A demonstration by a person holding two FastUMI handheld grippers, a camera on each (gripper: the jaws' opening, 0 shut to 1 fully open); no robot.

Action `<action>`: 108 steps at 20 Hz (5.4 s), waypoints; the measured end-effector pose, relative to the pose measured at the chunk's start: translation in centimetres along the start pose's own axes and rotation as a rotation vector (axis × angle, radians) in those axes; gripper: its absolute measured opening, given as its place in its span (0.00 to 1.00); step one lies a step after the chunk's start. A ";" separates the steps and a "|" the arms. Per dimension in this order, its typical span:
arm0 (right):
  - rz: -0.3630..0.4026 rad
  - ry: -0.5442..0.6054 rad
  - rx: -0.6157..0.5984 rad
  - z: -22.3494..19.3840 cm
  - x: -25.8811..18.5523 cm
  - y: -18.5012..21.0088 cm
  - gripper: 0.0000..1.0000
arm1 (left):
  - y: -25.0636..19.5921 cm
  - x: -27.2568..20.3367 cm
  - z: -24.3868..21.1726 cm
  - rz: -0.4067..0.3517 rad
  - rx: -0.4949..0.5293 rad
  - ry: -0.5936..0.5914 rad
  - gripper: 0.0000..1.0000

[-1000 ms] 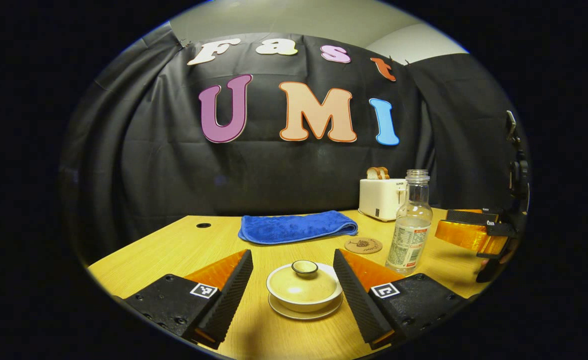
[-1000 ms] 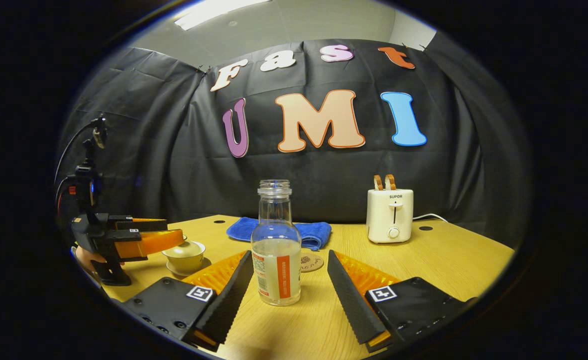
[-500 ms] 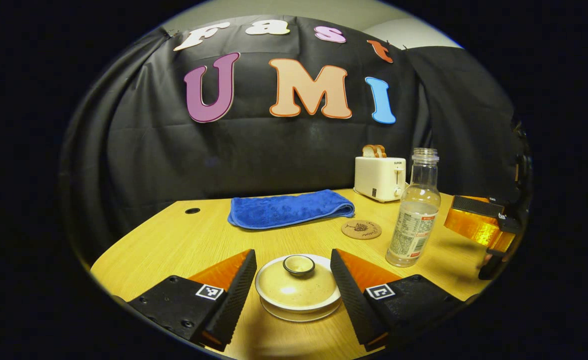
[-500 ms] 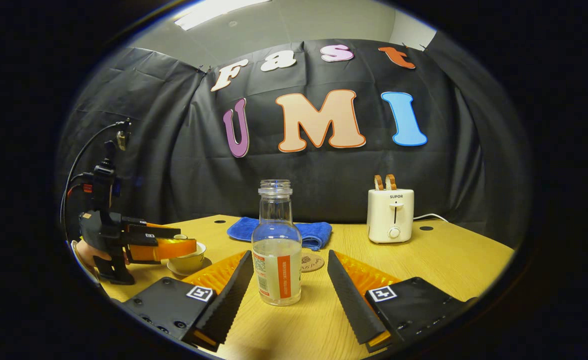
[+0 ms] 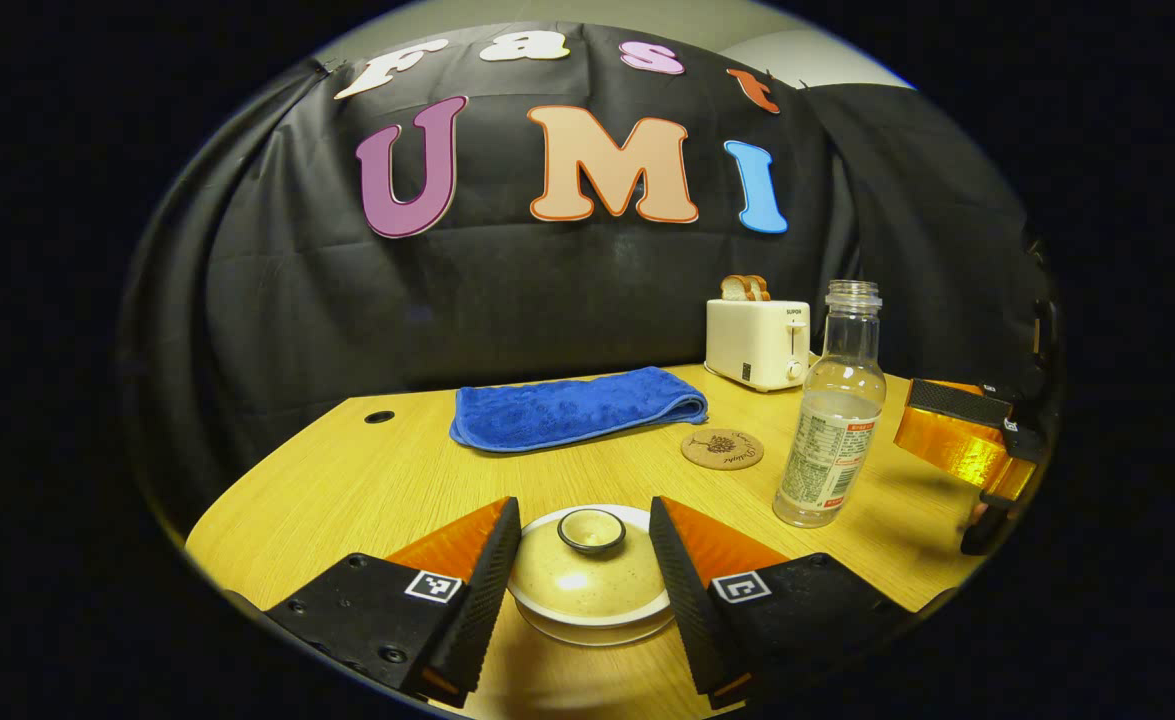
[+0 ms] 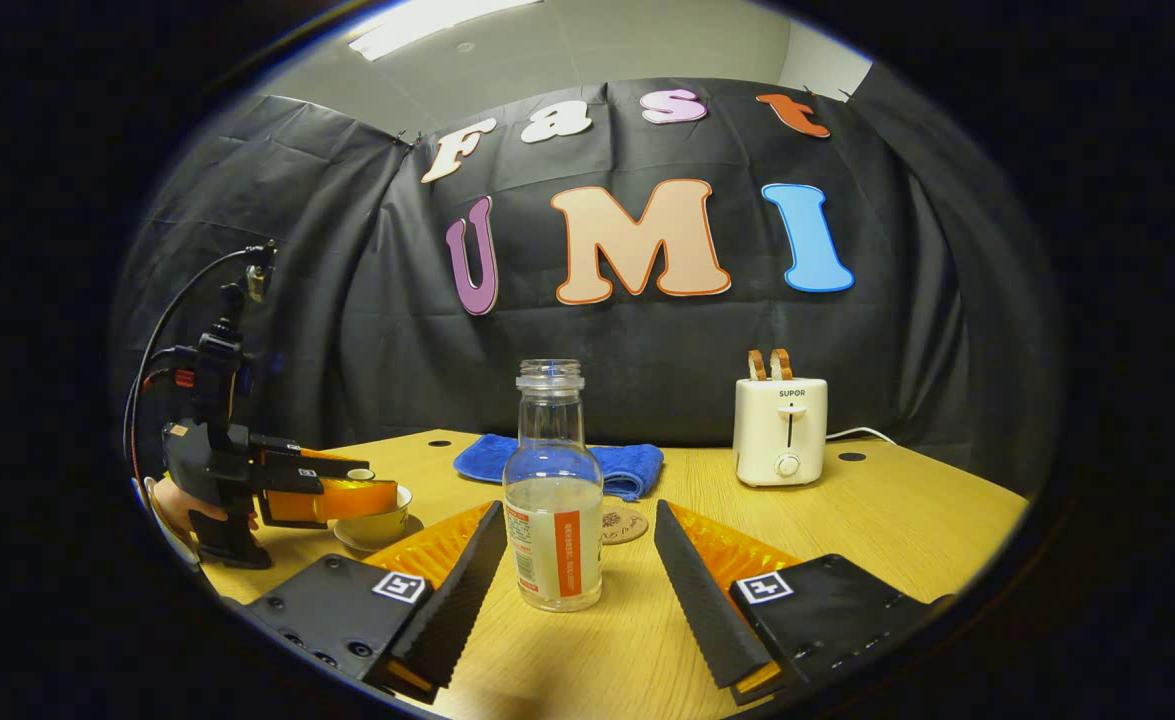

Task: Open the teacup lid with one hand, grasp the water bottle and pour water into the teacup with the other hand; after pouring, place the water bottle on the coaster and then close the teacup lid.

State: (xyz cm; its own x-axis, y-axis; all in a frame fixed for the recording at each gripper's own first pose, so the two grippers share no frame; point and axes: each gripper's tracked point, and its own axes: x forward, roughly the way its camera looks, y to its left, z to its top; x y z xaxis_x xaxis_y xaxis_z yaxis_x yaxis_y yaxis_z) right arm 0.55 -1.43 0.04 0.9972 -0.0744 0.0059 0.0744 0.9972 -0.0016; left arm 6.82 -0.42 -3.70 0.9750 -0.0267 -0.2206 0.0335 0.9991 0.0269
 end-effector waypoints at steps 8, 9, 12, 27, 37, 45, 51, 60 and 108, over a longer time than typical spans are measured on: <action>0.000 0.000 0.000 0.0 0.0 0.0 0.92 | -0.1 0.5 0.1 -0.003 0.023 0.007 0.75; 0.000 0.000 0.000 0.0 0.0 0.0 0.92 | -0.1 0.6 0.0 -0.001 0.030 0.010 0.75; 0.000 0.000 0.000 0.0 0.0 0.0 0.96 | -0.1 1.0 0.4 0.000 0.040 0.004 0.75; 0.000 -0.001 0.000 0.0 0.1 0.0 0.92 | 0.0 0.9 1.0 0.006 0.055 -0.041 0.30; 0.056 0.009 0.003 -0.1 0.6 1.1 0.92 | 1.6 -0.4 2.3 0.040 -0.036 -0.155 0.27; 0.051 0.101 0.000 -1.6 3.2 1.7 0.99 | 6.5 -2.9 2.3 0.136 -0.045 -0.203 0.27; 0.055 0.164 -0.010 -2.8 5.5 2.5 0.95 | 10.7 -5.0 1.8 0.227 -0.052 -0.212 0.27; -0.008 0.265 -0.027 -4.5 7.9 2.3 0.82 | 13.1 -5.9 1.5 0.255 -0.054 -0.210 0.27; -0.042 0.059 -1.758 -2.0 10.2 7.5 0.82 | 13.5 -6.0 1.2 0.286 -0.061 -0.209 0.27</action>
State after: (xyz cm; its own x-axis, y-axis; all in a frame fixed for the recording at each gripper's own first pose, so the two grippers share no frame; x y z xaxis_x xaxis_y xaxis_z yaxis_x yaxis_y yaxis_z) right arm 11.30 5.33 -1.88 0.9905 -0.1374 0.0018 -0.0240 -0.1862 -0.9822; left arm 1.70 13.21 -0.82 0.9671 0.2542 -0.0085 -0.2543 0.9671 -0.0010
